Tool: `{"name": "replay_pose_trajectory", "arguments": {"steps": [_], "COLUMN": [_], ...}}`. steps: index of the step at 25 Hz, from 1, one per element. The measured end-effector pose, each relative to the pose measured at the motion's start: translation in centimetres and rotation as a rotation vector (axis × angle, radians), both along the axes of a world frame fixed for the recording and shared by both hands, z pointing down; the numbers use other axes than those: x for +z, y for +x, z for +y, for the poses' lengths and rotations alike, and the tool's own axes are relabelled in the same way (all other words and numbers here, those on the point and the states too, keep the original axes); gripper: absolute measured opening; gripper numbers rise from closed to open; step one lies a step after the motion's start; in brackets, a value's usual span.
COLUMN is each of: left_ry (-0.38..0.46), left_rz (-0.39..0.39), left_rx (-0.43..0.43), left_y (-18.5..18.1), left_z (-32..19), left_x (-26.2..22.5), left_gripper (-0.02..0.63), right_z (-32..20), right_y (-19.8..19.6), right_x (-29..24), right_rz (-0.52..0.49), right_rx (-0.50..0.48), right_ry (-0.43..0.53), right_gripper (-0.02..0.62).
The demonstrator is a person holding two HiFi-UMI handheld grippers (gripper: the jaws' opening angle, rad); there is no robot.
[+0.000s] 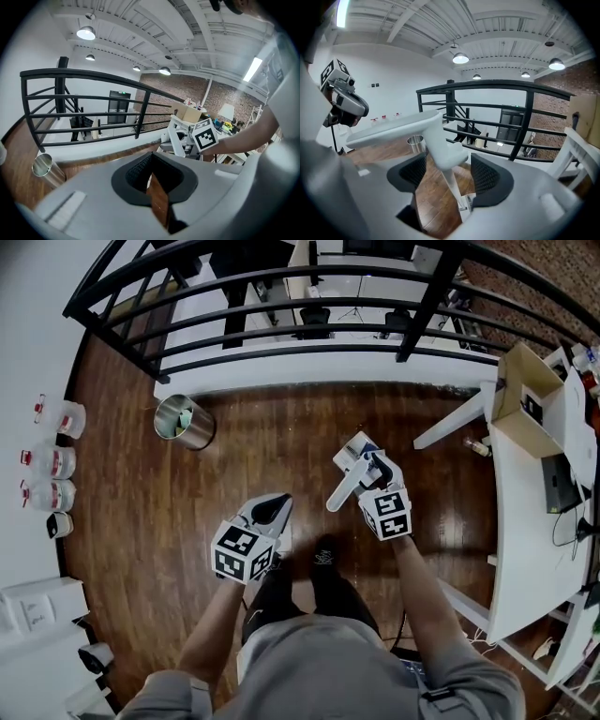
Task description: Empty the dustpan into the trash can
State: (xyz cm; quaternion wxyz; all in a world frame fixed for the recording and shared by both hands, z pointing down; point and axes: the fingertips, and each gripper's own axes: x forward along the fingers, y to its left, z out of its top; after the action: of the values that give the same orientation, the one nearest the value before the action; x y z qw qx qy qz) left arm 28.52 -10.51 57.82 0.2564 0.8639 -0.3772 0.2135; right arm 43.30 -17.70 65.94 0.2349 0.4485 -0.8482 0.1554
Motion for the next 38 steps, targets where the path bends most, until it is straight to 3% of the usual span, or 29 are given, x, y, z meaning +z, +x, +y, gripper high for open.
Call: {"name": "replay_pose_trajectory", "arguments": {"steps": [14, 18, 23, 31, 38], "left_ry": [-0.019, -0.026, -0.035, -0.037, -0.019], "left_rz": [-0.008, -0.012, -0.016, -0.007, -0.004], "left_rx": [0.073, 0.06, 0.022, -0.024, -0.106], "left_y": [1.2, 0.8, -0.8, -1.9, -4.0], "left_z": [-0.1, -0.1, 0.4, 0.9, 2.0], "left_x": [0.7, 0.9, 0.9, 0.7, -0.3], "left_gripper": [0.005, 0.005, 0.005, 0.005, 0.005], "right_z": [-1.0, -2.9, -3.6, -2.2, 0.5], "right_y": [-0.1, -0.2, 0.1, -0.7, -6.0], "right_x": [0.2, 0.4, -0.4, -5.2, -12.4], "right_rz": [-0.045, -0.043, -0.032, -0.136, -0.242], "right_rx": [0.109, 0.096, 0.09, -0.002, -0.26], "right_ry": [0.022, 0.05, 0.083, 0.137, 0.204], "right_gripper": [0.278, 0.23, 0.214, 0.206, 0.201]}}
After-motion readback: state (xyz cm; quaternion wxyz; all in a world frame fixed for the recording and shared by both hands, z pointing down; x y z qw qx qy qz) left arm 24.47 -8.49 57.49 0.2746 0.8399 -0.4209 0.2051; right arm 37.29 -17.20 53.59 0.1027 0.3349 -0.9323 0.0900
